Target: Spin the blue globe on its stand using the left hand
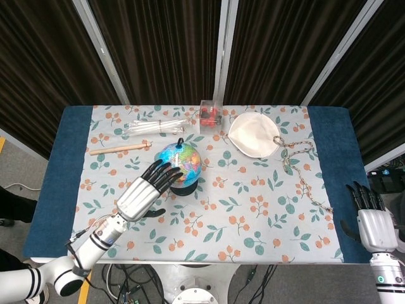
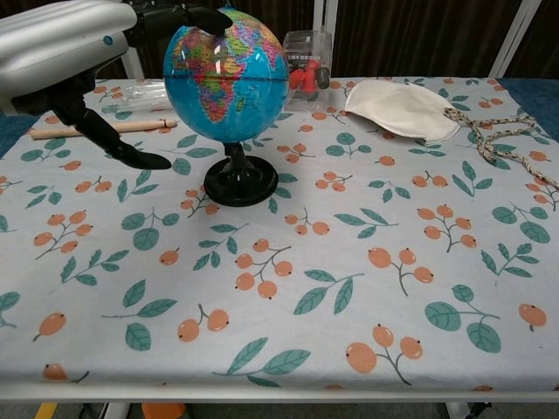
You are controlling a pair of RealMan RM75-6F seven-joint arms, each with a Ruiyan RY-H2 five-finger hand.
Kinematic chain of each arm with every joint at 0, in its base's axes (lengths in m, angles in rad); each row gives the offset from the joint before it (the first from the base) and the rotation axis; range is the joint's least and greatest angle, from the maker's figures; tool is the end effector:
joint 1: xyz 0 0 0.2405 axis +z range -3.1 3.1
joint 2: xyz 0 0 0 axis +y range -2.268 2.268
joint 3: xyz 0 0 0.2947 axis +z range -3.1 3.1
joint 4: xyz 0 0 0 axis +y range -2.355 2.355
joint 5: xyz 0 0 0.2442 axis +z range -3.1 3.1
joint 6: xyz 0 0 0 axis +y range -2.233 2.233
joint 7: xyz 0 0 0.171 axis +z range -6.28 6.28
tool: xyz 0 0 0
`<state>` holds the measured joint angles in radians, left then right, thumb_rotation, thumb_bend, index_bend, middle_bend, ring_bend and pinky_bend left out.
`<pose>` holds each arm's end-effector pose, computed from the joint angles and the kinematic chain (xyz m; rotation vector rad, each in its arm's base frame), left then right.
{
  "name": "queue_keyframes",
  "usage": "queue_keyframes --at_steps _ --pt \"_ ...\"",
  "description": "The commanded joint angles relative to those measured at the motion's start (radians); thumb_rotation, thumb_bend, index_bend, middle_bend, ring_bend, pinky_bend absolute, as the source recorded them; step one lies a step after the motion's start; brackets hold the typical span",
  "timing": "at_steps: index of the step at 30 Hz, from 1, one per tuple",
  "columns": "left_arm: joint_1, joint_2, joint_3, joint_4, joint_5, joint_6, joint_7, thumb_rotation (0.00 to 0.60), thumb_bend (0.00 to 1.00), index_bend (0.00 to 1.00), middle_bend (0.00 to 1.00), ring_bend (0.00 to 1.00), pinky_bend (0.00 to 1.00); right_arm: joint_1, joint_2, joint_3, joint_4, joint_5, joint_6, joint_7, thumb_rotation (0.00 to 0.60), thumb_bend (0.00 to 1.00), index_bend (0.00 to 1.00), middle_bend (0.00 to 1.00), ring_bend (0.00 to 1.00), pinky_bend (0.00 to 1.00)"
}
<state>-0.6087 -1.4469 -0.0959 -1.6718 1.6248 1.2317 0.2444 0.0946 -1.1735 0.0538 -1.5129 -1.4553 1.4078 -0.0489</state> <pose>-0.1287 0.3200 -0.0076 -1.9480 -0.6370 -1.3296 -0.3861 -0.2194 0.1275 1.4126 -0.9005 0.7780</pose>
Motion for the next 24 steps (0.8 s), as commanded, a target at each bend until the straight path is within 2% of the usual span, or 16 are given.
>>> queue_keyframes --at_steps 1,7,14,19,24 --pt "0.009 0.01 0.005 -0.005 -0.012 0.0 0.006 0.6 0.08 0.06 0.07 0.0 0.02 0.001 -0.001 -0.001 0.0 0.001 -0.002 -0.001 0.6 0.22 0.0 0.0 0.0 0.0" --pt "0.024 0.031 0.013 -0.005 -0.044 -0.008 0.006 0.6 0.08 0.06 0.07 0.0 0.02 0.002 -0.003 -0.001 0.001 0.005 -0.008 -0.003 0.6 0.22 0.0 0.0 0.0 0.0" --pt "0.052 0.074 -0.006 -0.019 -0.123 -0.003 0.015 0.6 0.07 0.06 0.07 0.02 0.02 0.002 -0.003 0.0 0.001 0.008 -0.008 -0.005 0.6 0.22 0.0 0.0 0.0 0.0" --pt "0.064 0.081 -0.018 -0.014 -0.104 0.039 -0.004 0.6 0.07 0.06 0.07 0.02 0.02 0.003 -0.003 0.001 -0.002 0.006 -0.008 -0.008 0.6 0.23 0.0 0.0 0.0 0.0" --pt "0.057 0.075 -0.013 -0.008 -0.037 0.065 -0.041 0.6 0.08 0.06 0.07 0.01 0.02 0.003 -0.003 0.0 -0.003 0.007 -0.009 -0.01 0.6 0.23 0.0 0.0 0.0 0.0"
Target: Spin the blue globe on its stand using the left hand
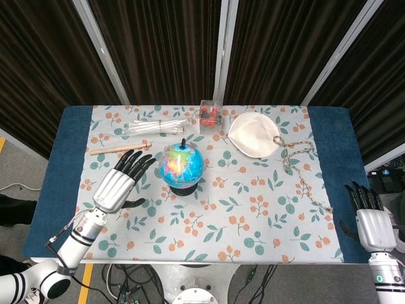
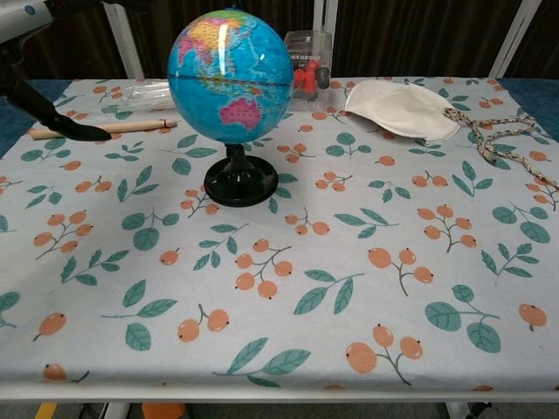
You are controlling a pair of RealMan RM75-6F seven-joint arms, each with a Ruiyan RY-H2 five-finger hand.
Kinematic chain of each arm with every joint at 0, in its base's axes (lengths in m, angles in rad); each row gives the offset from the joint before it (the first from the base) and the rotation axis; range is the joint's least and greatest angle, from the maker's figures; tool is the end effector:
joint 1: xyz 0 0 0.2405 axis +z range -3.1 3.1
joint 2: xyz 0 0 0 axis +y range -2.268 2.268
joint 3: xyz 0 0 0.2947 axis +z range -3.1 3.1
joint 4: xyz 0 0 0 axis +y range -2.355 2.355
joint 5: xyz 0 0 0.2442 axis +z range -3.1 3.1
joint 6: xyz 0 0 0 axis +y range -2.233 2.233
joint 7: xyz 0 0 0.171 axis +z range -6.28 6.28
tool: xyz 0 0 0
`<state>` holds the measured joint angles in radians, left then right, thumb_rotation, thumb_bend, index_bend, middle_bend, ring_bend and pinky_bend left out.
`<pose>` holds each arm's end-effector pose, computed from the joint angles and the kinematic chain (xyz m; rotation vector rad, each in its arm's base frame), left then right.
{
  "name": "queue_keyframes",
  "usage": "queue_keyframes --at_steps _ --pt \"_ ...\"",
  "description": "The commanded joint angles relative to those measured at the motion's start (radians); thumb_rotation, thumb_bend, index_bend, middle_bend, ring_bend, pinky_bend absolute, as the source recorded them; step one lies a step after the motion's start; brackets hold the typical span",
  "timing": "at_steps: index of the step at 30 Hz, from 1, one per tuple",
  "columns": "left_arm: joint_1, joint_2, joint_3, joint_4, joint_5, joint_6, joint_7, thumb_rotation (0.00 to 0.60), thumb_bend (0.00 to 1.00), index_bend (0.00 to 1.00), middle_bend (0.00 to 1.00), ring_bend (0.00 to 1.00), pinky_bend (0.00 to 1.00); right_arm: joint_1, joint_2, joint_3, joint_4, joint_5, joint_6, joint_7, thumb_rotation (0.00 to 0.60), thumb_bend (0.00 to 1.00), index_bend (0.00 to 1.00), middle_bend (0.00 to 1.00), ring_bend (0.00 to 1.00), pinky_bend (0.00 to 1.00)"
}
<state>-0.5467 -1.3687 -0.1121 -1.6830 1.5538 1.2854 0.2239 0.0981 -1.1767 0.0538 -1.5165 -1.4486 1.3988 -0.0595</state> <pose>-0.1663 0.3301 0.0285 -1.8056 -0.6900 -1.2643 -0.3858 -0.2205 0.1248 1.4161 -0.9053 0.7692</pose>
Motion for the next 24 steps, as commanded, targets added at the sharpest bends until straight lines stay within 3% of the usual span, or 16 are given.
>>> queue_keyframes --at_steps 1,11,24 --pt "-0.007 -0.005 0.005 0.003 0.046 0.013 -0.025 0.6 0.08 0.06 0.07 0.01 0.02 0.0 0.0 0.0 0.001 0.0 0.0 0.001 0.6 0.23 0.0 0.0 0.0 0.0" --pt "-0.056 -0.037 0.025 -0.018 0.157 -0.008 -0.063 0.6 0.08 0.06 0.07 0.01 0.02 -0.001 -0.003 -0.001 0.011 0.005 -0.005 0.012 0.6 0.23 0.0 0.0 0.0 0.0" --pt "-0.088 -0.087 0.015 0.022 0.096 -0.082 -0.028 0.6 0.08 0.06 0.07 0.01 0.02 -0.002 -0.002 0.001 0.021 0.007 -0.004 0.03 0.6 0.23 0.0 0.0 0.0 0.0"
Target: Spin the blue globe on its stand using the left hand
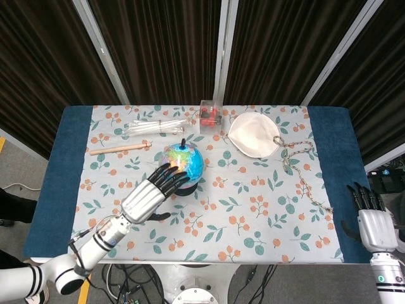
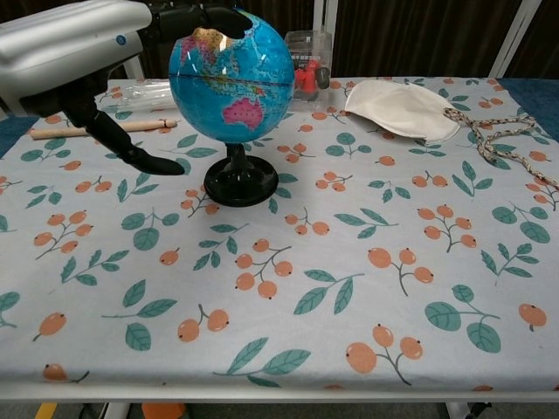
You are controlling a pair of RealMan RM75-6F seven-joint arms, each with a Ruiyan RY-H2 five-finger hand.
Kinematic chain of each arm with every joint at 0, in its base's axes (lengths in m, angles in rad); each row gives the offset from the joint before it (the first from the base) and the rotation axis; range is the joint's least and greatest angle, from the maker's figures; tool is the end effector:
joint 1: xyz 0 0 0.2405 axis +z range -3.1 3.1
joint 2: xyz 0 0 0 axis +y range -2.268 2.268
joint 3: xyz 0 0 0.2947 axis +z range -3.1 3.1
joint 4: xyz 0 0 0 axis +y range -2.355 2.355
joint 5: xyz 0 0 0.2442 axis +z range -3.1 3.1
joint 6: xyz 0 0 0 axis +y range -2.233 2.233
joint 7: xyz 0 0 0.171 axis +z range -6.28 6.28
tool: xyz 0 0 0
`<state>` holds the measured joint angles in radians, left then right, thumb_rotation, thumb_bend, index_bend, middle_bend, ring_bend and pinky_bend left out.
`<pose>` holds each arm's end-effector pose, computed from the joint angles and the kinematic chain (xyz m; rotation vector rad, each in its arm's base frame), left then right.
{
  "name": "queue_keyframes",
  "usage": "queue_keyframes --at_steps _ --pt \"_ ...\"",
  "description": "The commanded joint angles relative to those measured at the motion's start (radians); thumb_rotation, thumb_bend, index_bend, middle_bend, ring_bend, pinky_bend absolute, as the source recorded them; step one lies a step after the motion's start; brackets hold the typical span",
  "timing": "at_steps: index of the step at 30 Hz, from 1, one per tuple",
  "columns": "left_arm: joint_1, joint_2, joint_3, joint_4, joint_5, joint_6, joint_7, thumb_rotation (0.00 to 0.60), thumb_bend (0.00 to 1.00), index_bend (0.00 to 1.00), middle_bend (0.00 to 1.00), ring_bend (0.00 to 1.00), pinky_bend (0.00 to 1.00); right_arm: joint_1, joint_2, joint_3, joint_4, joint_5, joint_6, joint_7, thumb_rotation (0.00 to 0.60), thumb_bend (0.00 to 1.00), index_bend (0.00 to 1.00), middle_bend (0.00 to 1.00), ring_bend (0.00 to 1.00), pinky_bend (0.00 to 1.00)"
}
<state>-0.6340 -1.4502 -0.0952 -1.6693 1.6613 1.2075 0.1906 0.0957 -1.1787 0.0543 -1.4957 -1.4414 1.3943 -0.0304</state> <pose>-0.1170 0.3184 -0.0129 -2.0035 -0.6453 -1.3767 -0.3924 -0.2199 0.1268 1.4024 -0.9205 0.7693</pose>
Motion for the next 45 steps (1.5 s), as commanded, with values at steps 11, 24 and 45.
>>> queue_keyframes --at_steps 11,24,45 --pt "0.009 0.01 0.0 0.003 -0.029 0.005 0.015 0.6 0.08 0.06 0.07 0.01 0.02 0.001 -0.001 -0.001 -0.003 -0.003 -0.001 -0.005 0.6 0.23 0.0 0.0 0.0 0.0" --pt "0.089 0.111 0.003 -0.021 -0.138 0.046 0.054 0.6 0.08 0.06 0.07 0.01 0.02 0.002 -0.001 -0.001 -0.009 -0.001 -0.003 -0.014 0.6 0.23 0.0 0.0 0.0 0.0" --pt "0.315 0.242 0.104 0.084 -0.18 0.206 -0.011 0.6 0.08 0.07 0.07 0.01 0.02 0.005 0.01 0.002 -0.048 -0.02 0.017 -0.047 0.6 0.23 0.0 0.0 0.0 0.0"
